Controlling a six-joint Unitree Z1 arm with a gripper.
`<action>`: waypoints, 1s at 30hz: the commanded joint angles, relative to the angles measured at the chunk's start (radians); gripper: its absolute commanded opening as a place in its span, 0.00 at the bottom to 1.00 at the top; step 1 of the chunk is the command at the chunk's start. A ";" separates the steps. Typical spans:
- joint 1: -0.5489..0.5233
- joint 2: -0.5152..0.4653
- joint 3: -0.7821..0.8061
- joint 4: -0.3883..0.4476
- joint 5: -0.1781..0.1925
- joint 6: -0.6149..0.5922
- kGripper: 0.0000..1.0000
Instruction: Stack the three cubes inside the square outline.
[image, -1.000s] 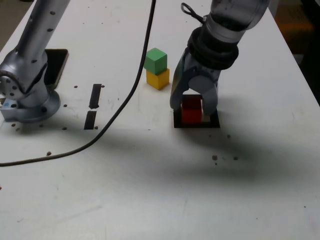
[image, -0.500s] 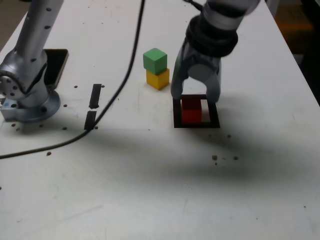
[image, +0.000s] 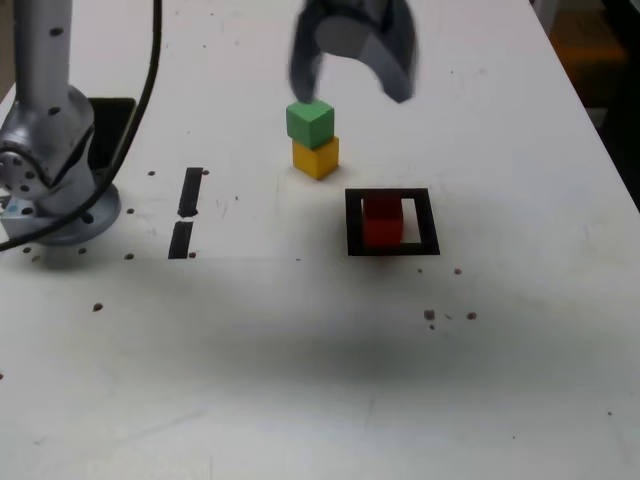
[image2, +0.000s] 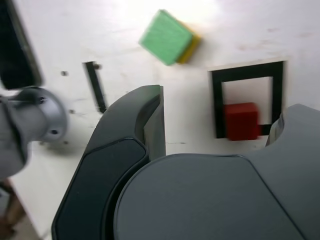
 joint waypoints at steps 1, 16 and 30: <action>0.010 -0.053 0.029 0.013 0.004 0.009 0.87; 0.069 -0.122 0.289 -0.127 0.038 0.148 0.88; 0.222 -0.050 0.376 -0.320 0.033 0.254 0.88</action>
